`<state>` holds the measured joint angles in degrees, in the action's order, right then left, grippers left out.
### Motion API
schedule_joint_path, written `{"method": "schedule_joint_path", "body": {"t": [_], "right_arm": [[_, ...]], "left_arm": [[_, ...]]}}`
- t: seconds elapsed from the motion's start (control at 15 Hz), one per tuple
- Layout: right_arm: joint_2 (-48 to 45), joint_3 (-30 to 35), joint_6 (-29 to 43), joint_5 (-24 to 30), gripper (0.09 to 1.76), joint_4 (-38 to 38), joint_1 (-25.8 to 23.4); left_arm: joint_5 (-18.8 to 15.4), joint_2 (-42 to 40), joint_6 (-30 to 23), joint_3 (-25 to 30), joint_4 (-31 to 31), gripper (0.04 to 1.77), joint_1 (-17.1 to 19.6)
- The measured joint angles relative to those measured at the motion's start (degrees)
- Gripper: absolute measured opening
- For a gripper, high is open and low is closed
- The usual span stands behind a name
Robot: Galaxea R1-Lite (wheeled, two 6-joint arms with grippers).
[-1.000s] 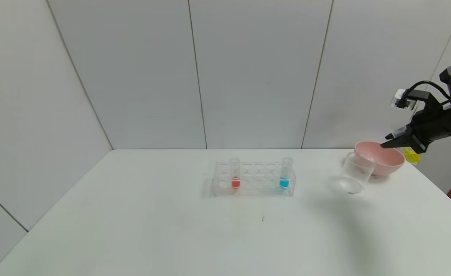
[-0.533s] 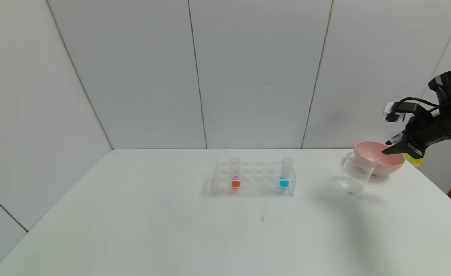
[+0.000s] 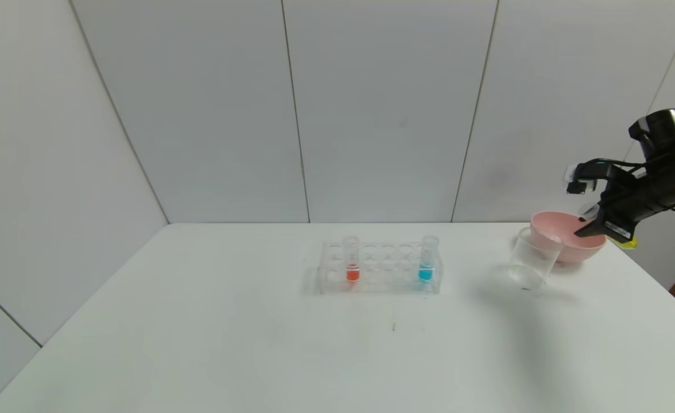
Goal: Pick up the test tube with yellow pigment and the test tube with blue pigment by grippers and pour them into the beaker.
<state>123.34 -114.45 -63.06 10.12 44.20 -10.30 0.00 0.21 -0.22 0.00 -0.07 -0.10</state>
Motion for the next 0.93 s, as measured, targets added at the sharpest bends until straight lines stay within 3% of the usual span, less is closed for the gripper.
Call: {"method": "schedule_joint_path", "body": {"t": [0.93], "right_arm": [[1.0,0.0,-3.2,-11.7,0.6,-0.4,4.6]], "left_arm": [[0.0,0.0,0.0,0.0,0.0,1.76,0.0]]}}
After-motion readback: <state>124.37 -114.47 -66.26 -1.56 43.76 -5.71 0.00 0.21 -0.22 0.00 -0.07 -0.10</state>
